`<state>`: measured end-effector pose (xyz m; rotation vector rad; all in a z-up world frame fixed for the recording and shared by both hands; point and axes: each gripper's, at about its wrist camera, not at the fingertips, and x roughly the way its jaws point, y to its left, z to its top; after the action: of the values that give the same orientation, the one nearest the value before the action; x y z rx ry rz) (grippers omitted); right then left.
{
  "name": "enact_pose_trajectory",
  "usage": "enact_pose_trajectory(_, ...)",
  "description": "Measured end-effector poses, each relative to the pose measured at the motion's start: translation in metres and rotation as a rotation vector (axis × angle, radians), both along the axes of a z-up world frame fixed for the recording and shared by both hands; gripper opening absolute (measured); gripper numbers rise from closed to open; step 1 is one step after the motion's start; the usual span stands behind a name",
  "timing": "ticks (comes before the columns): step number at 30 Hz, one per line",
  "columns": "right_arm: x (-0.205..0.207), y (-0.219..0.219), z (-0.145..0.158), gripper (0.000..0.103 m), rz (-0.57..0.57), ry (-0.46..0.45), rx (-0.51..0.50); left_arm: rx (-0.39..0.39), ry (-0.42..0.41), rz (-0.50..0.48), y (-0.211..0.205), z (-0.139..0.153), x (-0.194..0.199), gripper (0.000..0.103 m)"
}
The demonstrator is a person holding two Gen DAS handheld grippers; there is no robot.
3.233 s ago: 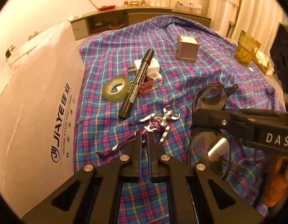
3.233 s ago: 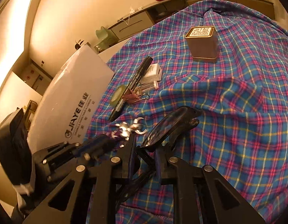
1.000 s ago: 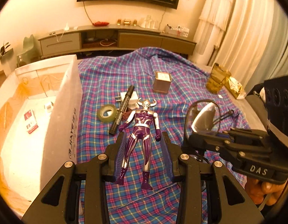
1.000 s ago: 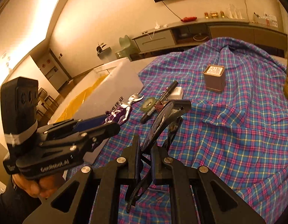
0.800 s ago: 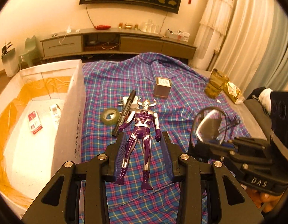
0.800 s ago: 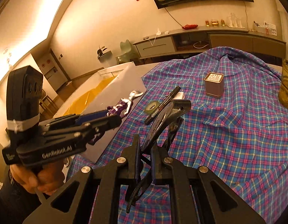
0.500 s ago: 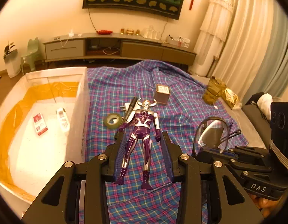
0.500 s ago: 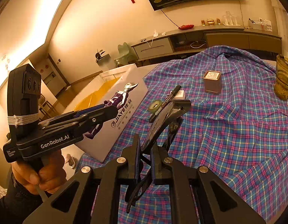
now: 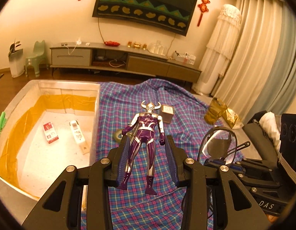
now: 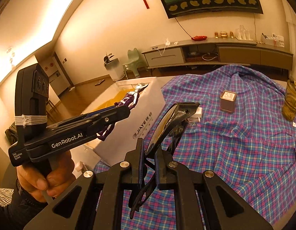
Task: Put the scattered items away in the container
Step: 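Lift and carry the figure with the left tool while the right tool carries the glasses to the container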
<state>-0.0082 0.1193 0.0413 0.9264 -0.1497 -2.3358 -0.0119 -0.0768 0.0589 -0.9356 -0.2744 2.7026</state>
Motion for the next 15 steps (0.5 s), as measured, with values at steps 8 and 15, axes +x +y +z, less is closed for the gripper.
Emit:
enact_pose_trajectory(8,0.009,-0.025,0.023,0.011,0.027,0.044,0.026,0.048,0.042,0.019,-0.018,0.016,0.011,0.038)
enact_pose_trajectory(15,0.016,-0.047,0.038,0.011,0.05,0.08,0.045,0.082,0.065,0.039,-0.033,0.023,0.019,0.038)
